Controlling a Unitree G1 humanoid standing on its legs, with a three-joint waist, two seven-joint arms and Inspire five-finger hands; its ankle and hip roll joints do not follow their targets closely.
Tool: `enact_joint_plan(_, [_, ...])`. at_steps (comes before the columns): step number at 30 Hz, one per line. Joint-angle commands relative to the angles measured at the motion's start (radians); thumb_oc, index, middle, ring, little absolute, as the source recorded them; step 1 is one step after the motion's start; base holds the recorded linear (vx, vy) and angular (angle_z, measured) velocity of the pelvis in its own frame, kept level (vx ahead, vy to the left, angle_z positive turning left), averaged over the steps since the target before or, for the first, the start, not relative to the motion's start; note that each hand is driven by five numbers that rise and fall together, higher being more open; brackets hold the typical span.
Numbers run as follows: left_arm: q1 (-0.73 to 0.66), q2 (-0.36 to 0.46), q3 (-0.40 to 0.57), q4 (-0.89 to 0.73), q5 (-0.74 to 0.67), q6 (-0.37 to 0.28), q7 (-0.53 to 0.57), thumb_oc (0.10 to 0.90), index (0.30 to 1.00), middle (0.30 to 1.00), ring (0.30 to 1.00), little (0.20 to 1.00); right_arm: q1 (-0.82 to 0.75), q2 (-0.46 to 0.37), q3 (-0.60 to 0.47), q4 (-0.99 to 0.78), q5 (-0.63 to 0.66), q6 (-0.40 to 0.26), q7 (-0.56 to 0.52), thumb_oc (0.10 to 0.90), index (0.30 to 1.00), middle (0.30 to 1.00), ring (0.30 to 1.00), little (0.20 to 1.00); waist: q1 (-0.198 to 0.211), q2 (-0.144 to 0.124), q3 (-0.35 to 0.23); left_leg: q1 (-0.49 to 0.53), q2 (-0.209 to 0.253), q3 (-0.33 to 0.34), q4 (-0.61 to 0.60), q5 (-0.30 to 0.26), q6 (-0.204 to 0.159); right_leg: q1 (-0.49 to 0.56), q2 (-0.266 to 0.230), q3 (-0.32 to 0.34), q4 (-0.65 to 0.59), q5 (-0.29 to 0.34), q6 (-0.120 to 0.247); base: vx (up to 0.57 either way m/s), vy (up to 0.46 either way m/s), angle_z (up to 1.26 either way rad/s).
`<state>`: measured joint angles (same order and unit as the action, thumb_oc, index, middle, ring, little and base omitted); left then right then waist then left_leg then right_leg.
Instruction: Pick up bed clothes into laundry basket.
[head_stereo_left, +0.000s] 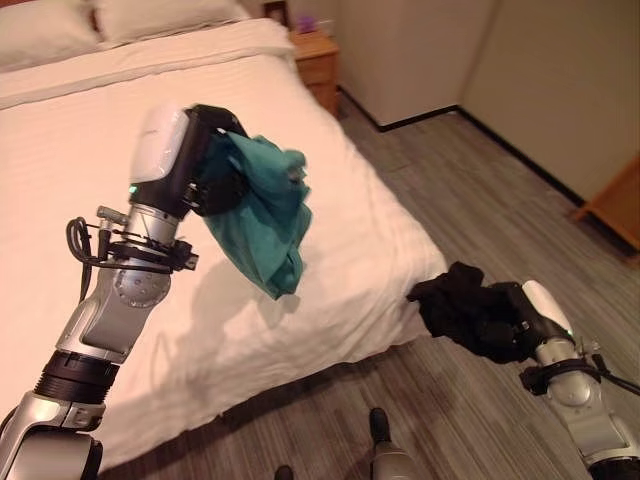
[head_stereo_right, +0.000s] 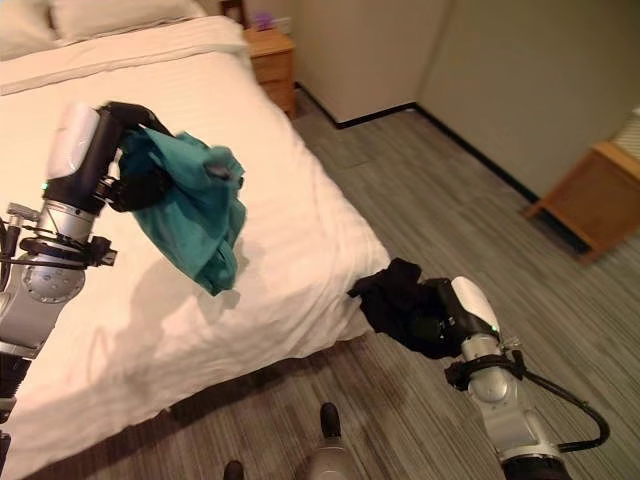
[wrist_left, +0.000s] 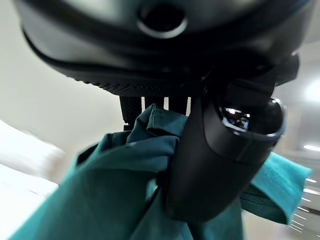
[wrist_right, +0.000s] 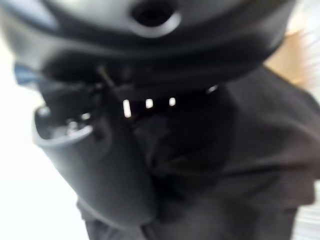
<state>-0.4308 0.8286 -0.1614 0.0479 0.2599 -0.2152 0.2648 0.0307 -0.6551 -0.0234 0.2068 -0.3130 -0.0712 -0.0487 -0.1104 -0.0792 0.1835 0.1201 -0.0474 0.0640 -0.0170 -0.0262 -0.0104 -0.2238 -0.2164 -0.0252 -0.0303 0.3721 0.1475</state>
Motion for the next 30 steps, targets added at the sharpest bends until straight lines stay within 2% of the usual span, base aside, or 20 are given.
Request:
enact_joint_plan(1, [-0.101,-0.013,0.079,-0.05,0.022,-0.064,0.011,0.4,0.3,0.3,0.3,0.3,-0.066,-0.163,-0.089,-0.08,-0.018,-0.045,-0.085,0.4,0.3,0.3,0.3,0.3,-0.032,0.07,-0.02,0.073,0.093,-0.051,-0.07,-0.099,-0.032,0.018,-0.021,-0.148,0.03,-0.18,0.085,-0.43,0.016,-1.3])
enact_joint_plan(3, [-0.055,-0.065,0.057,-0.041,-0.049,-0.063,-0.012,0.4,0.3,0.3,0.3,0.3,-0.11,-0.163,-0.072,-0.079,-0.01,-0.058,-0.108,0.4,0.3,0.3,0.3,0.3,0.008,0.083,-0.022,0.032,0.103,0.04,-0.07,-0.056,-0.017,0.088,-0.038,-0.257,0.141,-0.269,0.044,-0.5,0.004,-1.39])
enact_joint_plan(7, [0.035,-0.149,0.051,-0.06,-0.14,-0.056,-0.05,0.4,0.3,0.3,0.3,0.3,-0.142,-0.16,-0.066,-0.099,-0.002,-0.059,-0.114,0.4,0.3,0.3,0.3,0.3,0.052,0.084,-0.042,-0.005,0.106,0.132,-0.067,-0.023,0.002,0.148,-0.071,-0.306,0.242,-0.308,0.031,-0.29,-0.001,-1.53])
enact_joint_plan(8, [0.097,-0.215,0.033,-0.061,-0.169,-0.053,-0.082,0.4,0.3,0.3,0.3,0.3,-0.161,-0.151,-0.056,-0.101,-0.002,-0.062,-0.112,0.4,0.3,0.3,0.3,0.3,0.083,0.082,-0.059,-0.027,0.117,0.198,-0.06,-0.016,0.009,0.206,-0.104,-0.362,0.271,-0.331,0.032,-0.16,-0.024,-0.9])
enact_joint_plan(9, [0.101,-0.217,0.035,-0.063,-0.169,-0.052,-0.083,0.4,0.3,0.3,0.3,0.3,-0.16,-0.152,-0.055,-0.101,-0.002,-0.062,-0.112,0.4,0.3,0.3,0.3,0.3,0.086,0.082,-0.06,-0.024,0.116,0.202,-0.061,-0.018,0.009,0.205,-0.105,-0.357,0.273,-0.333,0.033,-0.28,-0.096,-1.31])
enact_joint_plan(10, [0.151,-0.261,0.029,-0.058,-0.201,-0.046,-0.113,0.4,0.3,0.3,0.3,0.3,-0.168,-0.146,-0.041,-0.091,-0.014,-0.056,-0.106,0.4,0.3,0.3,0.3,0.3,0.121,0.072,-0.082,-0.038,0.122,0.27,-0.059,-0.01,0.009,0.259,-0.138,-0.412,0.251,-0.31,0.048,-0.17,-0.11,-1.34])
enact_joint_plan(12, [0.163,-0.268,0.028,-0.051,-0.204,-0.042,-0.121,0.4,0.3,0.3,0.3,0.3,-0.172,-0.144,-0.032,-0.084,-0.02,-0.056,-0.103,0.4,0.3,0.3,0.3,0.3,0.135,0.067,-0.092,-0.043,0.125,0.3,-0.058,-0.005,0.004,0.282,-0.15,-0.443,0.222,-0.292,0.057,-0.17,-0.143,-1.27])
enact_joint_plan(13, [0.156,-0.272,0.025,-0.03,-0.195,-0.033,-0.115,0.4,0.3,0.3,0.3,0.3,-0.195,-0.14,-0.006,-0.064,-0.038,-0.053,-0.111,0.4,0.3,0.3,0.3,0.3,0.168,0.059,-0.104,-0.061,0.142,0.359,-0.056,0.013,-0.012,0.321,-0.176,-0.52,0.157,-0.239,0.086,-0.06,-0.133,-1.13])
enact_joint_plan(14, [0.155,-0.272,0.025,-0.029,-0.195,-0.033,-0.115,0.4,0.3,0.3,0.3,0.3,-0.196,-0.14,-0.005,-0.062,-0.038,-0.053,-0.112,0.4,0.3,0.3,0.3,0.3,0.168,0.061,-0.108,-0.053,0.142,0.332,-0.061,-0.005,-0.016,0.327,-0.169,-0.496,0.152,-0.248,0.099,-0.13,-0.278,-1.39])
enact_joint_plan(16, [0.124,-0.272,0.025,0.011,-0.17,-0.019,-0.099,0.4,0.3,0.3,0.3,0.3,-0.193,-0.146,0.011,-0.064,-0.043,-0.048,-0.103,0.4,0.3,0.3,0.3,0.3,0.168,0.054,-0.119,-0.055,0.177,0.364,-0.058,0.021,-0.042,0.343,-0.123,-0.494,0.035,-0.273,0.094,-0.06,-0.214,-0.98])
enact_joint_plan(18, [0.107,-0.267,0.026,0.032,-0.159,-0.014,-0.089,0.4,0.3,0.3,0.3,0.3,-0.192,-0.146,0.011,-0.069,-0.036,-0.049,-0.103,0.4,0.3,0.3,0.3,0.3,0.166,0.055,-0.122,-0.052,0.192,0.372,-0.057,0.032,-0.057,0.35,-0.103,-0.485,-0.004,-0.269,0.094,-0.06,-0.195,-0.84])
enact_joint_plan(20, [0.056,-0.263,0.028,0.087,-0.138,-0.003,-0.064,0.4,0.3,0.3,0.3,0.3,-0.195,-0.166,0.015,-0.093,-0.018,-0.061,-0.093,0.4,0.3,0.3,0.3,0.3,0.151,0.065,-0.126,-0.045,0.234,0.398,-0.038,0.063,-0.088,0.349,-0.043,-0.444,-0.052,-0.306,0.079,-0.1,-0.24,-0.62])
enact_joint_plan(21, [0.052,-0.265,0.027,0.092,-0.137,-0.004,-0.061,0.4,0.3,0.3,0.3,0.3,-0.196,-0.168,0.015,-0.095,-0.016,-0.061,-0.092,0.4,0.3,0.3,0.3,0.3,0.153,0.064,-0.119,-0.054,0.24,0.427,-0.024,0.078,-0.084,0.344,-0.043,-0.463,-0.054,-0.293,0.069,-0.03,-0.133,-0.54])
enact_joint_plan(23, [0.012,-0.268,0.019,0.133,-0.141,0.003,-0.04,0.4,0.3,0.3,0.3,0.3,-0.208,-0.183,0.028,-0.103,0.005,-0.073,-0.096,0.4,0.3,0.3,0.3,0.3,0.15,0.065,-0.108,-0.066,0.263,0.388,0.037,0.053,-0.105,0.346,-0.014,-0.419,-0.054,-0.336,0.054,-0.06,-0.155,-0.47])
enact_joint_plan(24, [-0.034,-0.285,0.003,0.179,-0.14,0.008,-0.005,0.4,0.3,0.3,0.3,0.3,-0.226,-0.192,0.042,-0.111,0.019,-0.074,-0.096,0.4,0.3,0.3,0.3,0.3,0.169,0.06,-0.077,-0.122,0.226,0.274,0.093,0.05,-0.103,0.336,-0.001,-0.399,-0.057,-0.34,0.03,-0.12,-0.144,-0.69])
enact_joint_plan(25, [-0.038,-0.286,0.001,0.182,-0.14,0.007,-0.004,0.4,0.3,0.3,0.3,0.3,-0.225,-0.192,0.04,-0.111,0.02,-0.074,-0.096,0.4,0.3,0.3,0.3,0.3,0.167,0.06,-0.077,-0.126,0.225,0.27,0.097,0.047,-0.103,0.337,-0.002,-0.403,-0.057,-0.341,0.03,-0.11,-0.143,-0.93])
enact_joint_plan(27, [-0.077,-0.298,-0.024,0.224,-0.12,0.018,0.022,0.4,0.3,0.3,0.3,0.3,-0.233,-0.196,0.045,-0.11,0.031,-0.081,-0.098,0.4,0.3,0.3,0.3,0.3,0.168,0.053,-0.072,-0.153,0.161,0.151,0.077,0.026,-0.095,0.327,0.003,-0.379,-0.057,-0.334,0.024,-0.01,-0.083,-0.78])
enact_joint_plan(28, [-0.077,-0.298,-0.024,0.224,-0.12,0.018,0.022,0.4,0.3,0.3,0.3,0.3,-0.233,-0.195,0.045,-0.11,0.031,-0.081,-0.098,0.4,0.3,0.3,0.3,0.3,0.167,0.052,-0.073,-0.155,0.161,0.151,0.077,0.026,-0.095,0.326,0.003,-0.38,-0.057,-0.334,0.024,0.18,-0.044,-0.32])
enact_joint_plan(29, [-0.083,-0.3,-0.059,0.27,-0.063,0.03,0.031,0.4,0.3,0.3,0.3,0.3,-0.246,-0.163,0.084,-0.11,0.09,-0.093,-0.073,0.4,0.3,0.3,0.3,0.3,0.146,0.058,-0.077,-0.147,0.122,0.076,0.061,-0.004,-0.083,0.321,0.02,-0.327,-0.057,-0.334,0.021,0.18,-0.003,-0.1])
enact_joint_plan(30, [-0.084,-0.299,-0.059,0.271,-0.063,0.03,0.032,0.4,0.3,0.3,0.3,0.3,-0.247,-0.163,0.084,-0.109,0.09,-0.093,-0.073,0.4,0.3,0.3,0.3,0.3,0.146,0.058,-0.077,-0.147,0.122,0.077,0.06,-0.003,-0.083,0.32,0.02,-0.326,-0.057,-0.334,0.021,0.32,0.016,-0.36])
